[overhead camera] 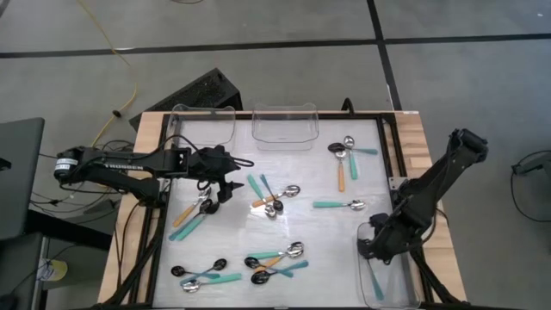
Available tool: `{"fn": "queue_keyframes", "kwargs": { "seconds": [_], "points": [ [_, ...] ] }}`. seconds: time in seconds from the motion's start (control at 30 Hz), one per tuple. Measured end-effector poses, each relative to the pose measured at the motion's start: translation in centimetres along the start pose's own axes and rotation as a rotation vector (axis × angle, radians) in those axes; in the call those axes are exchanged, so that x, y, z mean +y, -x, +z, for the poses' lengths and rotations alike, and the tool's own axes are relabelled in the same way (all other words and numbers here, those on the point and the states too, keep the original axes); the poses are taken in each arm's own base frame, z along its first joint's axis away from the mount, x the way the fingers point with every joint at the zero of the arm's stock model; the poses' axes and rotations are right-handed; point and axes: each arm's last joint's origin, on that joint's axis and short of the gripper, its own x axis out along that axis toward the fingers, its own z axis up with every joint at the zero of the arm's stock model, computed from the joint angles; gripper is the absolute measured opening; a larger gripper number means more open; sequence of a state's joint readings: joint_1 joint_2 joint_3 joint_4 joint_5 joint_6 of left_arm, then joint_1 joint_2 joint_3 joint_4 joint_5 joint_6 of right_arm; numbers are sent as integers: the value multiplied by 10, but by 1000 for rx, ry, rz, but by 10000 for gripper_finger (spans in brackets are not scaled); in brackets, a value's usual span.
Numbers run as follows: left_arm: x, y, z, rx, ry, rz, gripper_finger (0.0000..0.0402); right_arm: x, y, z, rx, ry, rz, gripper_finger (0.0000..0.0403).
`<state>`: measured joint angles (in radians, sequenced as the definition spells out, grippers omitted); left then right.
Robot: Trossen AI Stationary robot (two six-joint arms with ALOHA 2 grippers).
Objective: Sort silverware by color (type)
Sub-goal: Put the blue spoon into the bottom transparent bin
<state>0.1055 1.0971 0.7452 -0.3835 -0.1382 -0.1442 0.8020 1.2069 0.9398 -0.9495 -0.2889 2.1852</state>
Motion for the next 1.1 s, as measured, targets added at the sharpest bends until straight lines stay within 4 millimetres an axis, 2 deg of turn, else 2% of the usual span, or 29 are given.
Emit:
{"fn": "queue_keyframes", "kwargs": {
  "seconds": [0.2, 0.33, 0.47, 0.63, 1.0, 1.1],
  "points": [
    [-1, 0, 0, 3, 8, -30, 281, -2, 44, -11, 70, -51, 178, 209],
    [-3, 0, 0, 9, -17, -75, 281, 10, 64, -20, -8, -37, 337, 202],
    [-5, 0, -1, 21, 1, -146, 281, 32, 74, -27, -161, 85, 498, 195],
    [-11, 1, -2, 44, 133, -203, 281, 64, 78, -25, -437, 386, 603, 193],
    [-41, 8, -5, 91, 543, -257, 281, 138, 62, 12, -906, 1227, 469, 193],
    [-48, 10, -7, 122, 594, -307, 281, 163, 52, 22, -934, 1421, 506, 193]
  ]
}}
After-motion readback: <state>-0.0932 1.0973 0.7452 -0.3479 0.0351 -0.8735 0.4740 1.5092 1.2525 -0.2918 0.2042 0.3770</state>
